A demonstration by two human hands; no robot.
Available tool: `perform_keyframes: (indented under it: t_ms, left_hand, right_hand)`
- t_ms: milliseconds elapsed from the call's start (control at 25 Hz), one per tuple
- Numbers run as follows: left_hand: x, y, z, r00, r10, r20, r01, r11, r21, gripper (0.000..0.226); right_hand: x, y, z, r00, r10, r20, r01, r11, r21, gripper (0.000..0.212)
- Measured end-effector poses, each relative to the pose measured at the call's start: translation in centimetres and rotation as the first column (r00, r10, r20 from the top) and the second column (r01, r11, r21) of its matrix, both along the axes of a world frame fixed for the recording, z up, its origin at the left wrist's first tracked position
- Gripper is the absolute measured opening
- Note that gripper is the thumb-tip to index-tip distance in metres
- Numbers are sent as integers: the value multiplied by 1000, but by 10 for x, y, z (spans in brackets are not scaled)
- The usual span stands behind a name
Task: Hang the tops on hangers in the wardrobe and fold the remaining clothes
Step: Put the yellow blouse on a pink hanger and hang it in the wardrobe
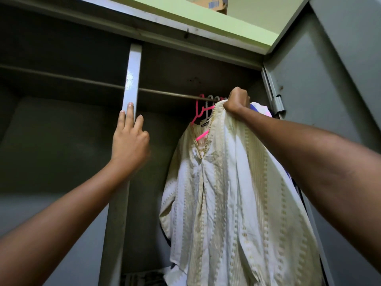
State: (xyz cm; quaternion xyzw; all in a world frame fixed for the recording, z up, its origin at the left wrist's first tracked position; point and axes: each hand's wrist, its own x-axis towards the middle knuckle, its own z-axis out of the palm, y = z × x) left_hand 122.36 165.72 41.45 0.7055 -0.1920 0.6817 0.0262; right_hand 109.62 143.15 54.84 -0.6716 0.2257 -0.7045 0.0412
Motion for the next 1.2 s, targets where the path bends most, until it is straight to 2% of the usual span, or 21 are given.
perform_keyframes:
  t_ms: [200,320,400,480,520,560,600,640,680,720,760,800,880,960,1000,1040,1120,1200]
  left_hand:
    - [-3,0,-7,998,50,37,-52,998,32,32]
    - [-7,-12,-30,995,92,27,-95,983,155,37]
    - [-9,-29,-55,996,46,-82,-24,967,254,36]
    - [-3,-52,-79,953,-52,-298,138,952,274,34]
    - [1,-64,-89,879,-156,-451,279,935,220,33]
    - [5,-74,-99,733,-288,-616,447,887,117,32]
    - [7,-85,-110,514,-392,-763,600,800,-7,30]
    - [7,-96,-123,280,-425,-861,715,690,-108,27]
    - [4,-105,-138,108,-381,-918,785,599,-157,26]
    - [0,-114,-153,-10,-296,-955,821,542,-177,30]
    - [-2,-123,-168,-68,-193,-979,840,519,-161,35]
    - [-5,-130,-183,-75,-105,-992,855,505,-118,41]
    - [-6,-146,-213,16,30,-999,852,522,30,50]
    - [0,-156,-235,146,139,-979,751,629,201,62]
    - [5,-160,-243,192,173,-966,667,699,258,70]
    - [11,-163,-248,207,172,-963,603,753,264,75]
    - [18,-171,-252,170,79,-982,554,817,162,81]
    - [14,-171,-251,128,-45,-991,540,841,32,85]
  right_hand:
    - [-3,7,-6,1000,2,20,-2,1000,14,21]
    - [-7,9,-19,999,29,37,-32,997,64,27]
    - [-12,13,-38,1000,25,8,-25,994,109,35]
    - [-19,17,-64,998,60,2,-60,984,167,41]
    - [-21,18,-80,995,97,8,-97,973,209,44]
    - [-21,18,-99,992,129,11,-128,960,249,45]
    - [-18,17,-122,989,148,-2,-142,950,277,46]
    - [-14,15,-148,987,158,-28,-143,945,294,46]
    - [-7,11,-176,983,174,-65,-147,940,309,46]
    - [1,8,-206,974,204,-102,-161,931,327,46]
    - [7,6,-235,961,240,-138,-179,919,352,46]
    - [12,2,-263,945,274,-178,-187,900,393,45]
    - [20,-8,-314,900,306,-310,-126,865,486,43]
    - [24,-18,-348,845,312,-434,-16,827,562,43]
    - [25,-21,-358,839,308,-448,9,816,577,46]
    - [26,-23,-362,849,303,-433,6,813,582,50]
    - [27,-20,-363,884,302,-357,-59,830,555,65]
    - [26,-6,-366,945,191,-264,-70,910,409,79]
